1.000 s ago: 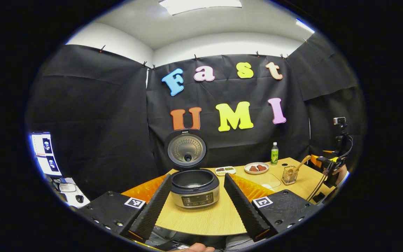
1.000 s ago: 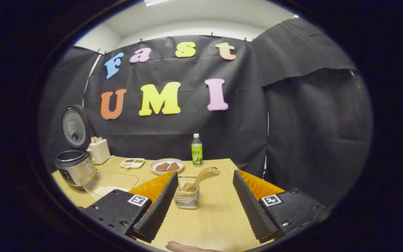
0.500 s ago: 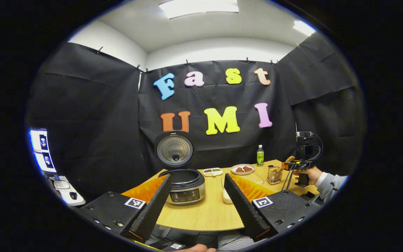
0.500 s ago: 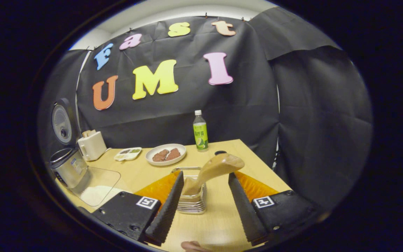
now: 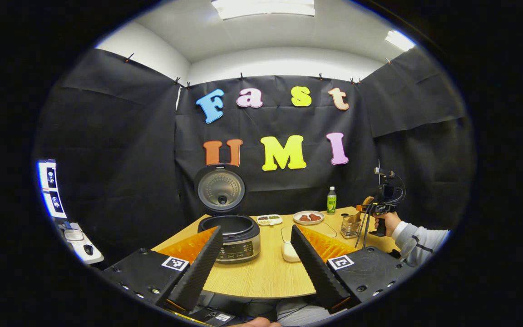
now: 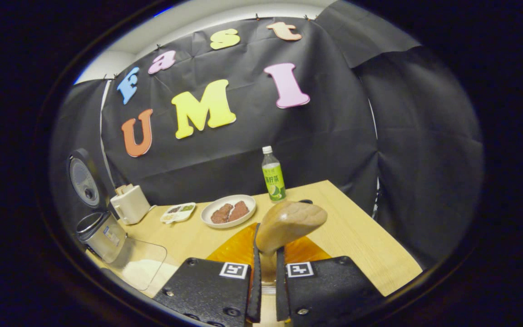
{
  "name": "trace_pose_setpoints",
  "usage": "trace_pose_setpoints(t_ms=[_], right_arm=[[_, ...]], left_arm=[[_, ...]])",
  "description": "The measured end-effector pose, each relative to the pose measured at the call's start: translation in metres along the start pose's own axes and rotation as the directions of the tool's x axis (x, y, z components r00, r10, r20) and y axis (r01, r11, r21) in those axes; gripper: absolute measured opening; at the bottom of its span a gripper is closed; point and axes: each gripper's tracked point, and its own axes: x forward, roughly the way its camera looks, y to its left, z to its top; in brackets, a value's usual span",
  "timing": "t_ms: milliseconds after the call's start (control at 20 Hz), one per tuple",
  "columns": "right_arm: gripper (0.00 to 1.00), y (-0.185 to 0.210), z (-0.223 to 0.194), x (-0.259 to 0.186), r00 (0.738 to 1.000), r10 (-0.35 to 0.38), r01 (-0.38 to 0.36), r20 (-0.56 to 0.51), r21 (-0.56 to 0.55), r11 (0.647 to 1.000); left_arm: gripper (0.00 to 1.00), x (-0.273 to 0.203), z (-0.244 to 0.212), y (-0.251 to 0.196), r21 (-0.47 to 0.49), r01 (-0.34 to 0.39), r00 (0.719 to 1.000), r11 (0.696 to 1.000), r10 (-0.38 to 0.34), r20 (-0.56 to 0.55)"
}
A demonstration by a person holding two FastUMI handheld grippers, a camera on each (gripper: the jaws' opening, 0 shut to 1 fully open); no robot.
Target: Close the left gripper, press the button to open the rice cooker; take a wooden spoon from the chopstick holder with the right hand, scoop a spoonful of rice and pour it into the rice cooker, then put the wooden spoon back into the chopstick holder.
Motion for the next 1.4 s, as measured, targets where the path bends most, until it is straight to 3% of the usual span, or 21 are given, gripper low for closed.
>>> trace_pose_setpoints(t_ms=[150,300,650,850,1050,1400], right_arm=[[0.16,0.013,0.025,-0.014,0.998,0.003,0.001,0.059,-0.071,0.997],[0.16,0.044,0.05,-0.036,0.991,0.066,-0.053,0.113,-0.115,0.992],[0.16,0.126,0.07,-0.08,0.979,0.167,-0.139,0.114,-0.215,0.967],[0.12,0.175,0.051,-0.087,0.973,0.227,-0.212,0.037,-0.238,0.948],[0.11,0.205,0.043,-0.08,0.977,0.205,-0.182,0.067,-0.255,0.95],[0.11,0.236,-0.043,-0.047,0.975,0.211,-0.221,-0.065,-0.326,0.919]], left_arm=[[0.96,-0.001,-0.007,0.008,-0.039,0.0,1.0,0.999,0.0,-0.014],[0.96,-0.001,-0.007,0.017,-0.042,-0.024,1.0,0.999,0.024,-0.004],[0.96,-0.007,-0.001,0.01,-0.042,-0.006,0.999,0.999,0.007,0.031],[0.96,-0.013,-0.002,0.02,-0.055,-0.015,0.999,0.998,0.017,0.032],[0.96,-0.012,-0.005,0.027,-0.066,-0.022,0.999,0.998,0.024,0.028],[0.97,-0.012,-0.016,0.038,-0.069,-0.038,0.999,0.997,0.038,0.001]])
